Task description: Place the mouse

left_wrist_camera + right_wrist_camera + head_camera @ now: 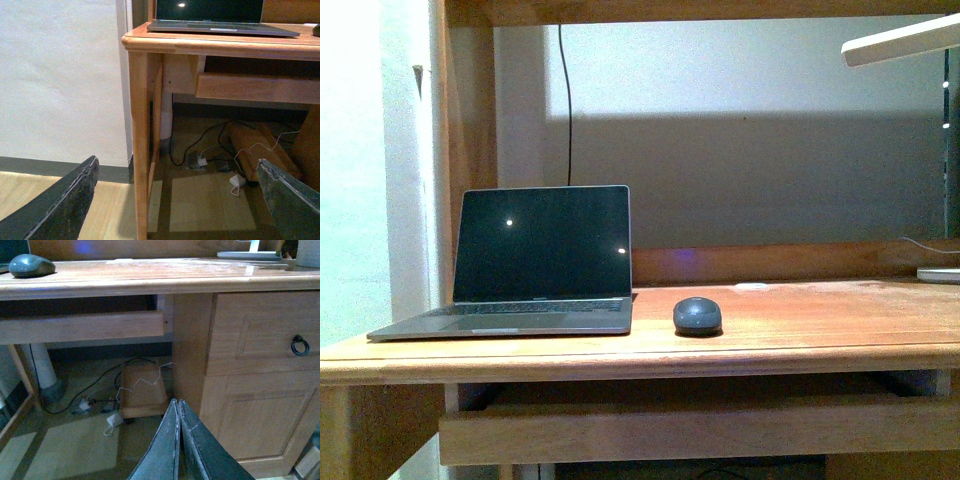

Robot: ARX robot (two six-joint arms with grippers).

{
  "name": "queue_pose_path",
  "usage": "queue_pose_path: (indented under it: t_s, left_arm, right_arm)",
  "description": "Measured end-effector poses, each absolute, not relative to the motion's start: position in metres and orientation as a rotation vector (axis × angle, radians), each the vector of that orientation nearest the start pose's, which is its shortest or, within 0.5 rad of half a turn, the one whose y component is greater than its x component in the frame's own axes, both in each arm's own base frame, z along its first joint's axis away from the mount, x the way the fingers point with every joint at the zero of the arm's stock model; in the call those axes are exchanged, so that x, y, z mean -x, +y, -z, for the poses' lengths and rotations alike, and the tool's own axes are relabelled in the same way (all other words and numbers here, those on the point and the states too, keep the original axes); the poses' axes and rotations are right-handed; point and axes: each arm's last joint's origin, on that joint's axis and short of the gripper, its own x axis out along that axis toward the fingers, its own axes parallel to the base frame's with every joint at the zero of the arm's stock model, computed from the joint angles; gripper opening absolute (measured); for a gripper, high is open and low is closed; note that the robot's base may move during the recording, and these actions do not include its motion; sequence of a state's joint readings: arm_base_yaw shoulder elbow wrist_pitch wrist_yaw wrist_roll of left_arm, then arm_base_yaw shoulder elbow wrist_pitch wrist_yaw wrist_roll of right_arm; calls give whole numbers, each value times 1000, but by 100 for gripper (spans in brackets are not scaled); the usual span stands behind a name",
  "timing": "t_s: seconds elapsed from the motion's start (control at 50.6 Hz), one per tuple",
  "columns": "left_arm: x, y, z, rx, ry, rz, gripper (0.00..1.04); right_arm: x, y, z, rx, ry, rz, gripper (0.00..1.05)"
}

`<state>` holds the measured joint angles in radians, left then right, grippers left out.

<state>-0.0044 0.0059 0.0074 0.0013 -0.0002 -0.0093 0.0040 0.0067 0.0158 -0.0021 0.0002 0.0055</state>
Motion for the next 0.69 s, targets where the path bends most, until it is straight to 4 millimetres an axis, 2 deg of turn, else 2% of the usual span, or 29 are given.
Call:
queue_pose_path:
  t_s: [0.079,0.138,0.692]
  left_arm:
    - [-98,0,-166,9,-3,4,97]
    - [-98,0,-166,9,-3,4,97]
    - [-98,0,-166,9,-3,4,97]
  right_arm:
    - [-97,0,-168,-6,-7,-4,3]
    - [-97,0,-168,-4,-7,-4,8]
    - [-97,0,-168,-4,-8,-4,92]
